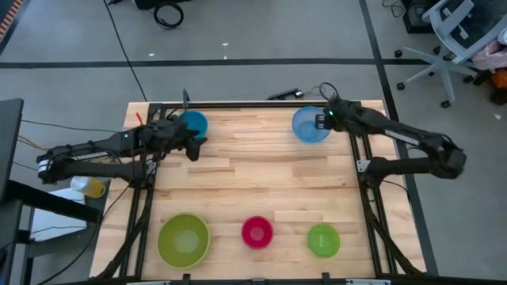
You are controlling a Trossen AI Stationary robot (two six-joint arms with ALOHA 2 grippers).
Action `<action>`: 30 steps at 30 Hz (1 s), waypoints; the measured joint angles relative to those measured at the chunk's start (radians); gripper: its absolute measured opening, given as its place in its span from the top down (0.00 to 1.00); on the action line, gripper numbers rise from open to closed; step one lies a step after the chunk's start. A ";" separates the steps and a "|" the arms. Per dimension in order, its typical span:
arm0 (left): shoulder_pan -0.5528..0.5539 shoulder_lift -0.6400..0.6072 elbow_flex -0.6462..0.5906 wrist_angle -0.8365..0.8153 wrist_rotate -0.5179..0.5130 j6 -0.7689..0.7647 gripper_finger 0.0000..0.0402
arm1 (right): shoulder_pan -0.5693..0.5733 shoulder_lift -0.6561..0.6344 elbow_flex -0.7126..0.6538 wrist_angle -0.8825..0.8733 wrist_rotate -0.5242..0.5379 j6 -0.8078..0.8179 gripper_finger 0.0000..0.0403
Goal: Nest bowls inside each other
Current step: Stack the transparent blue bowl on top of the green bowl
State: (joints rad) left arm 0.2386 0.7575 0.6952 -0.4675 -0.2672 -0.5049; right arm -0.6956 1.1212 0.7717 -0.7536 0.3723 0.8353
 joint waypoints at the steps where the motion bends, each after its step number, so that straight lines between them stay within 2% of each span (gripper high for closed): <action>1: 0.000 0.007 0.000 0.001 0.000 0.000 0.43 | -0.031 0.042 0.011 -0.005 -0.026 -0.015 0.63; 3: 0.000 0.021 0.000 0.001 0.000 -0.005 0.43 | -0.085 0.116 0.027 -0.012 -0.058 -0.038 0.56; 8: 0.000 0.035 0.000 -0.001 0.000 -0.024 0.43 | -0.172 0.249 0.052 0.005 -0.029 -0.062 0.42; 13: 0.000 0.035 0.000 -0.003 0.000 -0.044 0.43 | -0.217 0.367 0.052 0.077 -0.131 -0.143 0.39; 15: 0.000 0.035 0.000 -0.003 0.000 -0.043 0.43 | -0.212 0.393 0.052 0.092 -0.159 -0.165 0.45; 17: 0.000 0.035 0.000 -0.003 0.000 -0.037 0.43 | -0.195 0.400 0.052 0.096 -0.177 -0.185 0.55; 21: 0.000 0.035 0.000 0.001 0.000 -0.037 0.43 | -0.114 0.345 0.052 0.124 -0.190 -0.209 0.88; 22: 0.000 0.039 0.000 0.009 0.000 -0.041 0.43 | -0.083 0.321 0.052 0.147 -0.190 -0.209 0.93; 26: 0.011 0.081 0.000 0.097 0.001 -0.043 0.43 | 0.066 0.229 0.052 0.265 -0.188 -0.132 0.95; 30: 0.034 0.175 -0.001 0.272 0.007 -0.022 0.43 | 0.220 0.198 0.053 0.390 -0.111 -0.068 0.97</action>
State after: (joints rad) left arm 0.2731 0.9325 0.6947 -0.1950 -0.2604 -0.5270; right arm -0.4752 1.3195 0.8248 -0.3633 0.2615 0.7677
